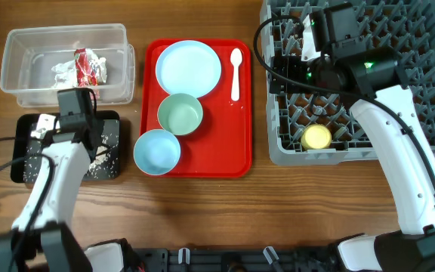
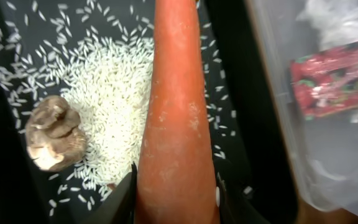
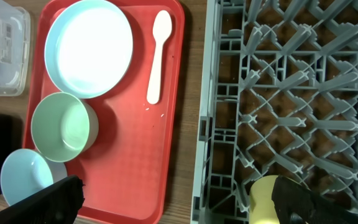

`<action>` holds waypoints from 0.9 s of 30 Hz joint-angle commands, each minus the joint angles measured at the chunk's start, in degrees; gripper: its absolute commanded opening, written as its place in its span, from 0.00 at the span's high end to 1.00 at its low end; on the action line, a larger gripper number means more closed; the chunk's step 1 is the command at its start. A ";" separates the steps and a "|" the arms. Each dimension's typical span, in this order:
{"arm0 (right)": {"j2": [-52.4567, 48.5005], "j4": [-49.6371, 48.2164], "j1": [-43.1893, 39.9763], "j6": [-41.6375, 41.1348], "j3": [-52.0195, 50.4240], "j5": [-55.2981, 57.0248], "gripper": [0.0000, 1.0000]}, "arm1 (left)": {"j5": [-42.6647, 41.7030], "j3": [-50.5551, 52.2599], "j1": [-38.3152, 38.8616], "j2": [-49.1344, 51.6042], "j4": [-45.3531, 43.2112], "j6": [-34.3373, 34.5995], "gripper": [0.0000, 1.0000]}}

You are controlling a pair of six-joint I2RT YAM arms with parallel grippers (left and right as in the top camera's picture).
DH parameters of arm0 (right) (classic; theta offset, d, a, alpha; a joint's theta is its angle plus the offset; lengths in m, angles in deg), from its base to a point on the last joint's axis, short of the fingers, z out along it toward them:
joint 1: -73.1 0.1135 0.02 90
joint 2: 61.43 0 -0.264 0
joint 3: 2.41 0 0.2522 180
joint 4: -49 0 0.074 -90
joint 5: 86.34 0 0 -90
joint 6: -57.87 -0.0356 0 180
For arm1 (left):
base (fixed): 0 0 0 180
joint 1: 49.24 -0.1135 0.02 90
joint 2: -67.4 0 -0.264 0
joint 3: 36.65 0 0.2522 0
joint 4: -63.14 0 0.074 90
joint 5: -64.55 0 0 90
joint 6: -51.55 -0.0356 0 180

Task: Sort waste into correct bins and load items into the dishwasher rack
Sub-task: 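Carry the carrot left onto the black tray and release it, then reach the right gripper to the green bowl and grasp its rim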

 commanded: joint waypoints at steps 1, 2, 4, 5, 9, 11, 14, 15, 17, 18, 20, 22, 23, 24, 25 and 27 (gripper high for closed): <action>0.22 -0.11 0.07 0.79 0.44 0.63 0.00 | 0.33 0.70 -0.26 5.99 -2.45 2.73 0.83; 0.22 -0.11 0.07 0.81 0.44 0.66 0.00 | 0.33 0.70 -0.26 7.23 -2.64 2.73 0.80; 0.22 -0.13 0.07 1.11 0.44 0.66 0.00 | 0.35 0.70 -0.26 9.44 -2.58 2.69 0.66; 0.22 -0.17 0.07 1.22 0.44 0.66 0.00 | 0.35 0.70 -0.26 9.70 -2.51 2.51 0.64; 0.22 -0.35 0.07 1.22 0.44 0.66 0.00 | 0.33 0.66 -0.26 9.16 -2.43 0.17 0.50; 0.22 -0.37 0.07 1.33 0.44 0.66 0.00 | 0.33 0.13 -0.26 7.78 -2.40 -4.02 0.44; 0.22 -0.61 0.07 1.68 0.44 0.85 0.00 | 0.28 -2.23 -0.26 2.47 -2.21 -14.03 0.19; 0.22 -0.63 0.07 1.68 0.44 0.85 0.00 | -0.31 -3.02 -0.24 0.76 -1.88 -16.74 0.16; 0.22 -0.96 0.07 1.64 0.44 0.83 0.00 | -4.90 -4.92 -0.24 -3.72 -1.07 -25.22 0.14; 0.22 -1.25 0.09 1.64 0.44 0.83 0.00 | -8.50 -5.60 -0.04 -6.16 -1.01 -29.44 0.13; 0.22 -1.73 0.07 1.57 0.44 0.79 0.00 | -14.56 -5.86 1.09 -10.69 -0.85 -34.91 0.11; 0.22 -1.84 0.09 1.49 0.44 0.55 0.00 | -21.03 -5.86 3.26 -13.90 0.72 -39.95 0.10; 0.22 -1.86 0.09 1.49 0.44 0.15 0.00 | -23.19 -5.86 4.17 -14.40 1.55 -41.16 0.11; 0.22 -1.88 0.09 1.46 0.44 0.11 0.00 | -25.03 -5.86 5.20 -14.58 2.47 -41.57 0.13; 0.22 -1.88 0.09 1.49 0.44 0.15 0.00 | -26.91 -5.86 7.89 -14.34 4.72 -41.55 0.15; 0.22 -1.84 0.09 1.51 0.44 -0.46 0.00 | -26.82 -5.86 11.34 -13.49 6.82 -42.91 0.15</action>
